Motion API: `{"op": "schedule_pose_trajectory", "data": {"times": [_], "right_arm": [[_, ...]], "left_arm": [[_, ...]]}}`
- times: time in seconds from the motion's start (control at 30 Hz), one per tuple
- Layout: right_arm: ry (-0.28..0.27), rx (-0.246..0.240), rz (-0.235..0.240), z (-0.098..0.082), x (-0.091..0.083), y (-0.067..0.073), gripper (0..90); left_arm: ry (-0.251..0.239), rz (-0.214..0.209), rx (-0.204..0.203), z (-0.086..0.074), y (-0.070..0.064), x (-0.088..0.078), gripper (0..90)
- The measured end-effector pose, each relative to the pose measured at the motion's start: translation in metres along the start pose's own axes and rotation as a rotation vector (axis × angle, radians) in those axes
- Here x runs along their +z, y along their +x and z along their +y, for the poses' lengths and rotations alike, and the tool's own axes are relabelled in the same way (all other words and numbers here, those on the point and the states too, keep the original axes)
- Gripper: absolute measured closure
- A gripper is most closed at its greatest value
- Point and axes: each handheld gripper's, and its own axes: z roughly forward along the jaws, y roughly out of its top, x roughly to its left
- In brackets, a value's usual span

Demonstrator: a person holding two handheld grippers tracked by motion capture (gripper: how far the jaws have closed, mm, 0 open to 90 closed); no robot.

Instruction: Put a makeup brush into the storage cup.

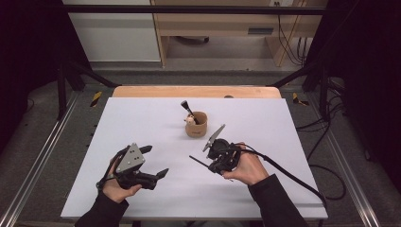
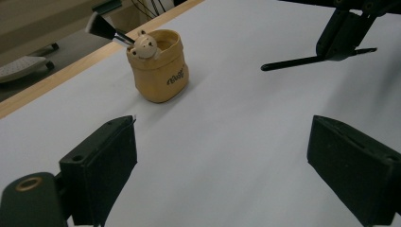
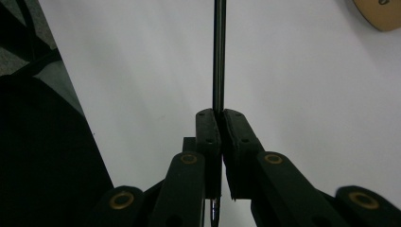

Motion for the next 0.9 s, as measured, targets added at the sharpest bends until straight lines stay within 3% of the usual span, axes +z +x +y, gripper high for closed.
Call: {"op": "schedule_pose_trajectory", "data": {"times": [0.47,0.9], "right_arm": [[0.000,-0.014,0.034,0.002,0.000,-0.001,85.7],[0.004,-0.022,0.052,0.008,0.003,0.003,85.7]], "left_arm": [[0.061,-0.031,0.111,0.018,-0.014,0.016,8.6],[0.088,-0.037,0.210,0.030,-0.028,0.025,8.7]]}}
